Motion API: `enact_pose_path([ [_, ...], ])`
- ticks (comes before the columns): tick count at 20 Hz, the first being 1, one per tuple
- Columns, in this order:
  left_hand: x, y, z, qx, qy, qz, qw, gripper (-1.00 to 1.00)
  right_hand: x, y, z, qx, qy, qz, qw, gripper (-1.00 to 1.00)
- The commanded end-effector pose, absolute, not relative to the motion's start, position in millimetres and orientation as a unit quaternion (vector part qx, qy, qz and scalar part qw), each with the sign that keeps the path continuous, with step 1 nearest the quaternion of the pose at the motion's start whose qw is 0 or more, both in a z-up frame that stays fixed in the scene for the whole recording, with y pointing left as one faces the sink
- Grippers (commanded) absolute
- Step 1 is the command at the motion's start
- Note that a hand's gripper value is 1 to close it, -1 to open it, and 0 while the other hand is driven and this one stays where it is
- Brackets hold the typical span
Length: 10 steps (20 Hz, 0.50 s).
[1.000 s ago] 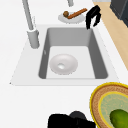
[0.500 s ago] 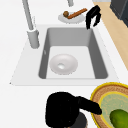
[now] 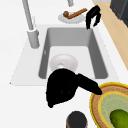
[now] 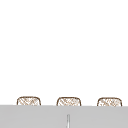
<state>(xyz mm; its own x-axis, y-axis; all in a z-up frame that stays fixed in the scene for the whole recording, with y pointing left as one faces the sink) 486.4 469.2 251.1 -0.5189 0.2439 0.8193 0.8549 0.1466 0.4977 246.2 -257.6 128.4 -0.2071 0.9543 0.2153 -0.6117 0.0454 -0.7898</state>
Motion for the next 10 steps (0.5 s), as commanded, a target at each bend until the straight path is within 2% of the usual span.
enact_pose_path([
  [1,488,458,249,-0.367,-0.704,-0.520,0.314,-1.00,246,-258,128,-0.208,-0.412,0.659,0.594,0.00],
  [5,487,459,250,-0.394,-0.698,-0.522,0.292,-1.00,246,-258,128,-0.208,-0.412,0.659,0.594,0.00],
  [9,461,455,253,-0.360,-0.706,-0.549,0.264,-1.00,246,-258,128,-0.208,-0.412,0.659,0.594,0.00],
  [10,462,456,252,-0.374,-0.704,-0.533,0.284,-1.00,246,-258,128,-0.208,-0.412,0.659,0.594,0.00],
])
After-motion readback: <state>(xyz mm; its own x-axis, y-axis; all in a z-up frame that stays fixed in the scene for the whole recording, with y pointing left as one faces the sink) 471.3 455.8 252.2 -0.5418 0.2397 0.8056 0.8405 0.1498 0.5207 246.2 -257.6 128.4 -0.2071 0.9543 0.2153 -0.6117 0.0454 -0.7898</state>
